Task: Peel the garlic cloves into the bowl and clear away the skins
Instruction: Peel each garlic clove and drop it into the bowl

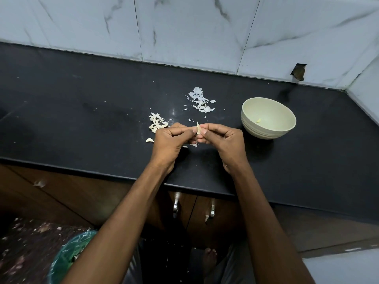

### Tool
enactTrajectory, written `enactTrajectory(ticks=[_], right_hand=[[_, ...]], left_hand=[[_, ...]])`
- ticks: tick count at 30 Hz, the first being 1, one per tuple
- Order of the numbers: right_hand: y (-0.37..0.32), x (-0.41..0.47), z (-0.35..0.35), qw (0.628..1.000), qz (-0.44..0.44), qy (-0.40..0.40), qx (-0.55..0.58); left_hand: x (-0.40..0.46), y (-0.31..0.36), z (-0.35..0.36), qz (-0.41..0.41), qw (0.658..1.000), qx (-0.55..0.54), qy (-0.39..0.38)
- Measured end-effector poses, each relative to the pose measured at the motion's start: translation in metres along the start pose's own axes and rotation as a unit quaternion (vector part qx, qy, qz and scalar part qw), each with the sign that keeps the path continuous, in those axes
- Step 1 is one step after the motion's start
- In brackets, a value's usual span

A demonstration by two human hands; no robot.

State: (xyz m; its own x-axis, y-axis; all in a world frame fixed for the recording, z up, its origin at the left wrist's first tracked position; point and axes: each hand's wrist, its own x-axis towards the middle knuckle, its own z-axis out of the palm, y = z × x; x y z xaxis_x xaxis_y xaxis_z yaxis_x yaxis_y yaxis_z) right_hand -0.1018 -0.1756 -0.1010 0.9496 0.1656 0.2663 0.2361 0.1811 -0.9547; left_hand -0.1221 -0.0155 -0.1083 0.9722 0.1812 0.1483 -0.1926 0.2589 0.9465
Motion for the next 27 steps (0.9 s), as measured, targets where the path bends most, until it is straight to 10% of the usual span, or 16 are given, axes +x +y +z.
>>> enactTrajectory(ticks=[27], right_hand=[[0.0028, -0.0021, 0.0008, 0.998, -0.042, 0.012, -0.054]], left_hand=[[-0.0018, 0.0021, 0.0024, 0.0, 1.0, 0.021, 0.018]])
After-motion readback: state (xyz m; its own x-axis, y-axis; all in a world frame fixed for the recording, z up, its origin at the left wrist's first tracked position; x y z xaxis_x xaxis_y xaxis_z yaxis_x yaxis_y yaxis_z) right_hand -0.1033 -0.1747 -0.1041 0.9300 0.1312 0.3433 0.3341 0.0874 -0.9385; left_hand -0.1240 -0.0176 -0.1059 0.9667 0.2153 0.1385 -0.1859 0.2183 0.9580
